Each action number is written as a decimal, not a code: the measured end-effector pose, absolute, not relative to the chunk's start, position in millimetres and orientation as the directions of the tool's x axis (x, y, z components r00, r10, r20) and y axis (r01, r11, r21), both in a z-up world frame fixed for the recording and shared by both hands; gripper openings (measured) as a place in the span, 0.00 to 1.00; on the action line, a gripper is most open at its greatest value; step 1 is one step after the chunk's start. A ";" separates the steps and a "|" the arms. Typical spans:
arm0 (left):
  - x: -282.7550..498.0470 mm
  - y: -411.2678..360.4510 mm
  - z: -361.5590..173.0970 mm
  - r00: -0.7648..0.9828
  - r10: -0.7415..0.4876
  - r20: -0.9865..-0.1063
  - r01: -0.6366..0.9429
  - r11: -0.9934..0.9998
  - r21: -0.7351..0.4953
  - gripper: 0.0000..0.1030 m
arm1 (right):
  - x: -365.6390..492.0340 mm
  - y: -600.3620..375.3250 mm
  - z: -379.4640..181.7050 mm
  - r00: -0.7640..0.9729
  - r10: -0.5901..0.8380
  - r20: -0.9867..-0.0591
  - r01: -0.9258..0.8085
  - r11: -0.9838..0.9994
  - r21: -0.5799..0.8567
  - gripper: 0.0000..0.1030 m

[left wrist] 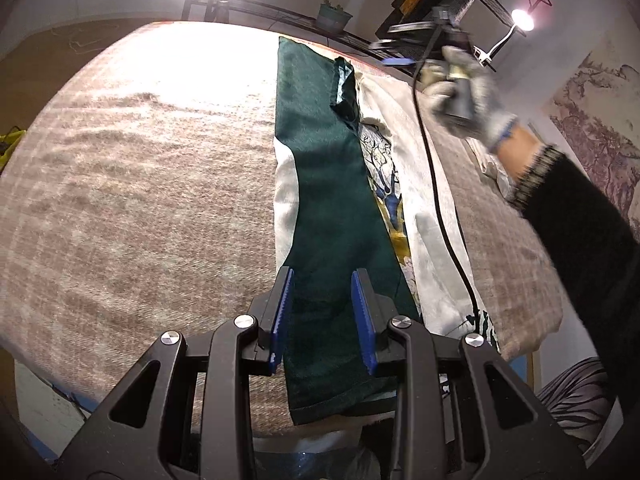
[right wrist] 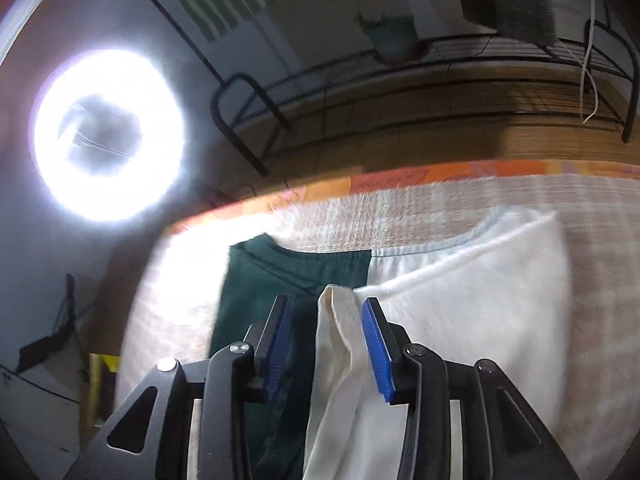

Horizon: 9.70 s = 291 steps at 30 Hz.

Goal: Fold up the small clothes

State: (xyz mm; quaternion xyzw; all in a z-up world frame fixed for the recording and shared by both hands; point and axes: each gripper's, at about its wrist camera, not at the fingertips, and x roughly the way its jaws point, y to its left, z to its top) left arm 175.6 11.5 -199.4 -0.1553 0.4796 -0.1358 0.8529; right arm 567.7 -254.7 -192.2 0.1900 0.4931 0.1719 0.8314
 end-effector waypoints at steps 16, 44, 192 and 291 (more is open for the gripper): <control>151.2 7.5 -186.7 0.479 -0.422 -0.770 0.144 0.903 -0.405 0.28 | 300.7 -312.4 -103.5 0.453 0.488 -0.746 -0.213 0.872 0.441 0.37; 161.0 -155.5 -227.5 0.342 -0.352 -0.871 0.417 0.888 -0.195 0.01 | 118.6 -346.5 -199.5 0.366 0.381 -0.849 -0.102 0.923 0.370 0.38; 396.9 -1.8 -205.8 0.503 -0.337 -0.796 0.035 0.928 -0.371 0.48 | 365.7 -361.7 -185.7 0.487 0.498 -0.718 0.027 0.813 0.582 0.32; 263.5 14.5 -213.2 0.544 -0.324 -0.774 0.344 0.927 -0.146 0.00 | 285.1 -335.1 -176.4 0.482 0.343 -0.806 -0.363 0.916 0.172 0.04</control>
